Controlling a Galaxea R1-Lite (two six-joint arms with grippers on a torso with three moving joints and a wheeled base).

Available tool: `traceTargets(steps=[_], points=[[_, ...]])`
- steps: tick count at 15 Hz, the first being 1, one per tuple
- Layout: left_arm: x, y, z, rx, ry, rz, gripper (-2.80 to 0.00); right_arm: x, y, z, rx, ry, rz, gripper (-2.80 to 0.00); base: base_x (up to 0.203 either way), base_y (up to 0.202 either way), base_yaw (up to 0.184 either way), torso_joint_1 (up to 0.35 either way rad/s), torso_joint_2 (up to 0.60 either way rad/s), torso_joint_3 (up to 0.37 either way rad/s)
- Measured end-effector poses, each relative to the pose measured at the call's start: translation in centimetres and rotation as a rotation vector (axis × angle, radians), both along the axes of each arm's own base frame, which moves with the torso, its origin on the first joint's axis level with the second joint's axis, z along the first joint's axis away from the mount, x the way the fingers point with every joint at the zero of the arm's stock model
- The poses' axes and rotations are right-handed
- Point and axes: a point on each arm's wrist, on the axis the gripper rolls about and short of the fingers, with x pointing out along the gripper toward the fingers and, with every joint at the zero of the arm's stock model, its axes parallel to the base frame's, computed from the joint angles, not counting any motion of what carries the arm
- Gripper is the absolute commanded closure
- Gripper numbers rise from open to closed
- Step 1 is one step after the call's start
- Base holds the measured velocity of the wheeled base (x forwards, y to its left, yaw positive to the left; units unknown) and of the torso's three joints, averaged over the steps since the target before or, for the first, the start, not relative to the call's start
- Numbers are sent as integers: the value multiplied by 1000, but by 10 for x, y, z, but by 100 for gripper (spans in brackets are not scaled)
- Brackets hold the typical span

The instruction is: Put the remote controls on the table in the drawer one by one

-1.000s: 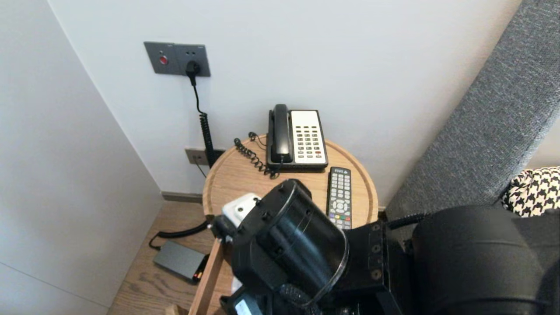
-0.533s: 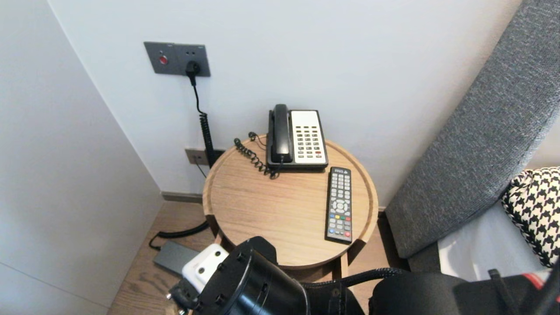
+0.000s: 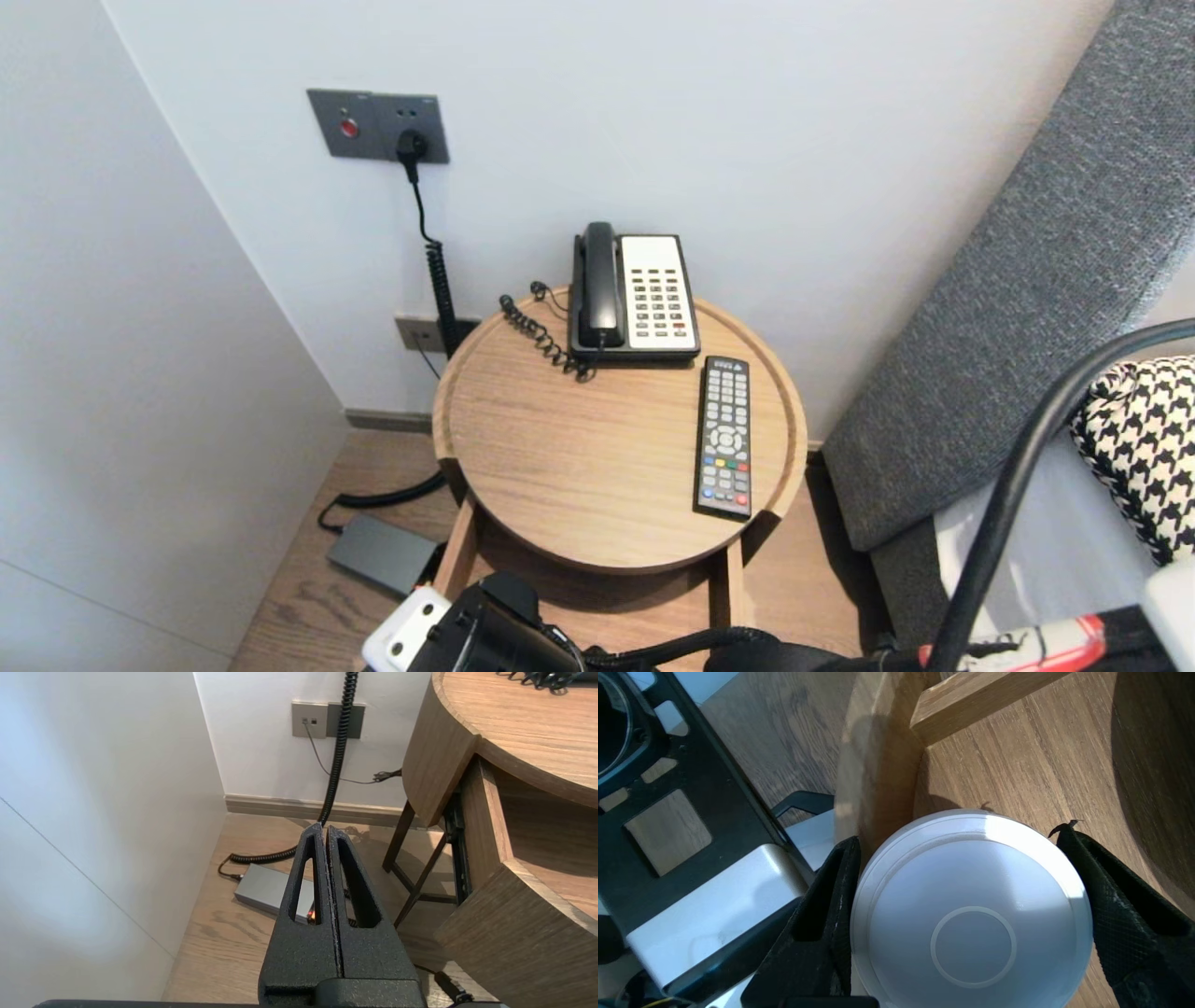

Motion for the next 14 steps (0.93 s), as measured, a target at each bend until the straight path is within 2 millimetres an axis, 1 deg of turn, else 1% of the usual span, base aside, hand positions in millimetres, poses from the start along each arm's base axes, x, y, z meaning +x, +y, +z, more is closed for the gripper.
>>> traceTargets(steps=[4,7,11,14], points=[[0,0,0,0,0,0,0,5,4,-6,-7,5,-9,0,0,0,0,0,0,0],[0,0,0,0,0,0,0,13,4,-9,-4,1,-30,0,0,0,0,0,0,0],[0,0,0,0,0,0,0,22,3,-7,7,-2,-50,0,0,0,0,0,0,0],[0,0,0,0,0,0,0,22,4,-7,7,-3,-51,0,0,0,0,0,0,0]])
